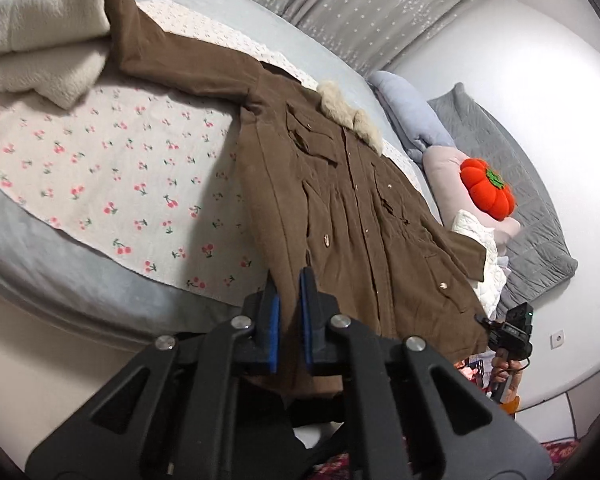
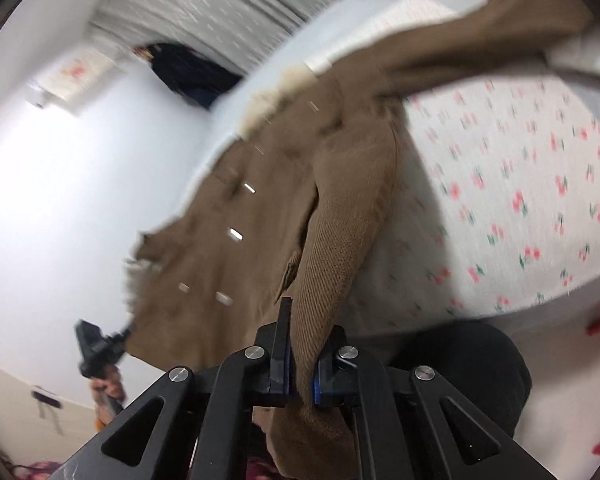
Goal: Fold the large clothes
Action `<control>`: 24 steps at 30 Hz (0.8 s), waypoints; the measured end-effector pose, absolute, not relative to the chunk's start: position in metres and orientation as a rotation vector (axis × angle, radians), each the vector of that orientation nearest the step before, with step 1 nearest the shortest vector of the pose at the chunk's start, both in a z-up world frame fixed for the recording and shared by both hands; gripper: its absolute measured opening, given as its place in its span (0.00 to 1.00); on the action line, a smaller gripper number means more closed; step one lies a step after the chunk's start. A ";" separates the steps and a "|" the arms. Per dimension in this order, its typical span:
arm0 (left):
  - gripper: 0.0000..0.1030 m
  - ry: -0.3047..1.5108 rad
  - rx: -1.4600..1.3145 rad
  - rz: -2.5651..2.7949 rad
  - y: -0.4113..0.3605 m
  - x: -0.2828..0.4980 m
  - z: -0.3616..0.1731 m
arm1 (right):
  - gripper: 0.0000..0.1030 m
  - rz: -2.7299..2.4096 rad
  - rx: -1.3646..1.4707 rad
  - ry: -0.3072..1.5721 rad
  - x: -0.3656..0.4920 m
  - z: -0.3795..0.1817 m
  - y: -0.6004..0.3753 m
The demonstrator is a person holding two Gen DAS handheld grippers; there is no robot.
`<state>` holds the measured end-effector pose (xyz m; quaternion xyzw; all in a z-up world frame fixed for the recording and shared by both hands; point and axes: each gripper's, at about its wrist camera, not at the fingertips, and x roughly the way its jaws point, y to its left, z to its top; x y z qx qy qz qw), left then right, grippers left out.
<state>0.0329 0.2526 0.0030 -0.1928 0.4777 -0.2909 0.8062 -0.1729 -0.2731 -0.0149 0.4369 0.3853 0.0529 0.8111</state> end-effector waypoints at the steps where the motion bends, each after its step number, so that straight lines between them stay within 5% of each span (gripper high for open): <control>1: 0.10 1.037 -0.400 -0.612 0.251 0.031 0.003 | 0.07 0.120 0.943 0.820 -0.172 -0.012 -0.275; 10: 0.17 1.234 -0.171 -0.345 0.245 0.030 -0.090 | 0.12 -0.122 0.806 1.106 -0.168 -0.083 -0.274; 15: 0.52 1.178 -0.069 -0.259 0.245 0.036 -0.053 | 0.52 -0.204 0.640 1.059 -0.163 -0.036 -0.282; 20: 0.75 1.039 -0.012 -0.273 0.218 0.049 -0.021 | 0.66 -0.237 0.592 0.963 -0.144 -0.004 -0.294; 24: 0.79 0.994 0.022 -0.357 0.176 0.070 -0.009 | 0.72 -0.271 0.617 0.900 -0.126 0.004 -0.312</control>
